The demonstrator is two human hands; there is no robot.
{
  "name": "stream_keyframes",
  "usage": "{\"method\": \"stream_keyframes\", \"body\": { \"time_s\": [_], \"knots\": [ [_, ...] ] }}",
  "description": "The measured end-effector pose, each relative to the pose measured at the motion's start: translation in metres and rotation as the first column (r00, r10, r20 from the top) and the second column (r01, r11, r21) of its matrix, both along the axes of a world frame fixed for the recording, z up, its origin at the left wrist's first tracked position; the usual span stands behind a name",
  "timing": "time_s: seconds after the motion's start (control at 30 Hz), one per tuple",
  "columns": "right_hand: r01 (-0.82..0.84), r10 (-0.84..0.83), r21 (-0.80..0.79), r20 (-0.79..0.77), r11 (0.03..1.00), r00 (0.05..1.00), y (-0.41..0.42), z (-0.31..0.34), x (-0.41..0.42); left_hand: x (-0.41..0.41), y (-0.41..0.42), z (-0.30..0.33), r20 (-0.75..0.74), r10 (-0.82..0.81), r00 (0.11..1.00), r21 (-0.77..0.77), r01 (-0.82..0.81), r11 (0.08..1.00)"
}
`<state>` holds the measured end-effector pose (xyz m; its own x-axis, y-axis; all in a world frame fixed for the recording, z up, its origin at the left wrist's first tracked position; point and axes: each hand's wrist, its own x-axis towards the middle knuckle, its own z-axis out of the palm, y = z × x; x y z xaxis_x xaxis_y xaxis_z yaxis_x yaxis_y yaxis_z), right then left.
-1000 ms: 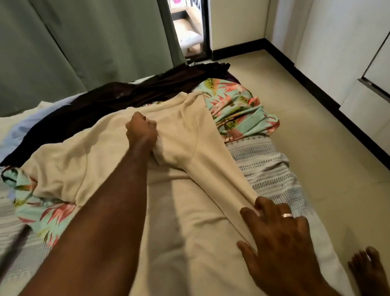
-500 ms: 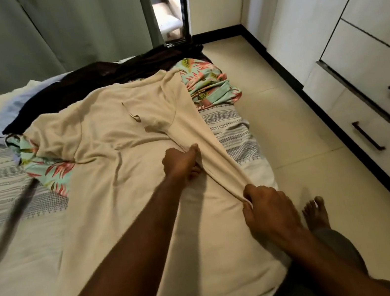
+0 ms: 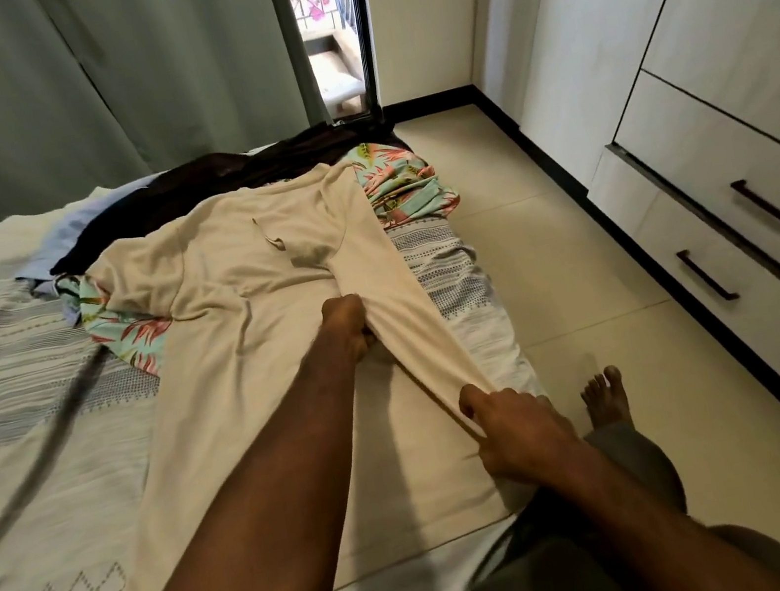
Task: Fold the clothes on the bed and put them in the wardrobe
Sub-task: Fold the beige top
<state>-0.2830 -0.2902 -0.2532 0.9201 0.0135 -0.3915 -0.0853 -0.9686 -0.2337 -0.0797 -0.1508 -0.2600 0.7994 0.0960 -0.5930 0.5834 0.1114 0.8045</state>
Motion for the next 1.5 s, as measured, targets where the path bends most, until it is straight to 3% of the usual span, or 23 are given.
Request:
{"method": "stream_keyframes", "body": {
  "time_s": [0.1, 0.23, 0.43, 0.67, 0.9, 1.1, 1.2, 1.4, 1.5],
  "knots": [
    [-0.02, 0.0, 0.183, 0.111, 0.983, 0.994, 0.004, 0.007, -0.003, 0.005, 0.002, 0.003, 0.034, -0.019, 0.999, 0.018, 0.018, 1.0],
    [-0.11, 0.063, 0.227, 0.204, 0.968, 0.977, 0.043, 0.012, -0.006, 0.019, 0.018, -0.005, 0.067, -0.043, 0.997, 0.078, 0.038, 0.996],
    [-0.209, 0.229, 0.172, -0.107, 0.963, 0.967, 0.099, 0.002, 0.002, 0.006, 0.043, -0.02, 0.043, -0.089, 0.995, 0.173, 0.08, 0.982],
    [-0.144, 0.119, 0.132, 0.184, 0.981, 0.976, 0.077, -0.008, 0.07, 0.016, 0.061, -0.032, 0.051, -0.116, 0.992, 0.136, 0.108, 0.985],
    [-0.151, 0.146, -0.014, 0.356, 0.988, 0.923, 0.034, -0.012, 0.162, 0.075, 0.091, -0.028, 0.16, -0.078, 0.984, 0.293, 0.028, 0.956],
    [-0.143, 0.136, 0.034, 0.147, 0.989, 0.98, 0.013, -0.044, 0.214, 0.136, 0.099, -0.024, 0.217, -0.03, 0.976, 0.309, -0.04, 0.95],
    [-0.109, 0.094, 0.074, 0.181, 0.991, 0.979, 0.009, -0.075, 0.215, 0.168, 0.091, -0.023, 0.188, 0.033, 0.982, 0.289, -0.087, 0.953],
    [-0.098, 0.048, 0.176, 0.267, 0.98, 0.962, 0.005, -0.097, 0.218, 0.209, 0.073, -0.028, 0.085, 0.056, 0.995, 0.525, -0.093, 0.846],
    [-0.103, 0.046, 0.187, 0.285, 0.977, 0.957, 0.005, -0.098, 0.215, 0.219, 0.069, -0.022, 0.163, 0.077, 0.984, 0.594, -0.16, 0.788]
  ]
}}
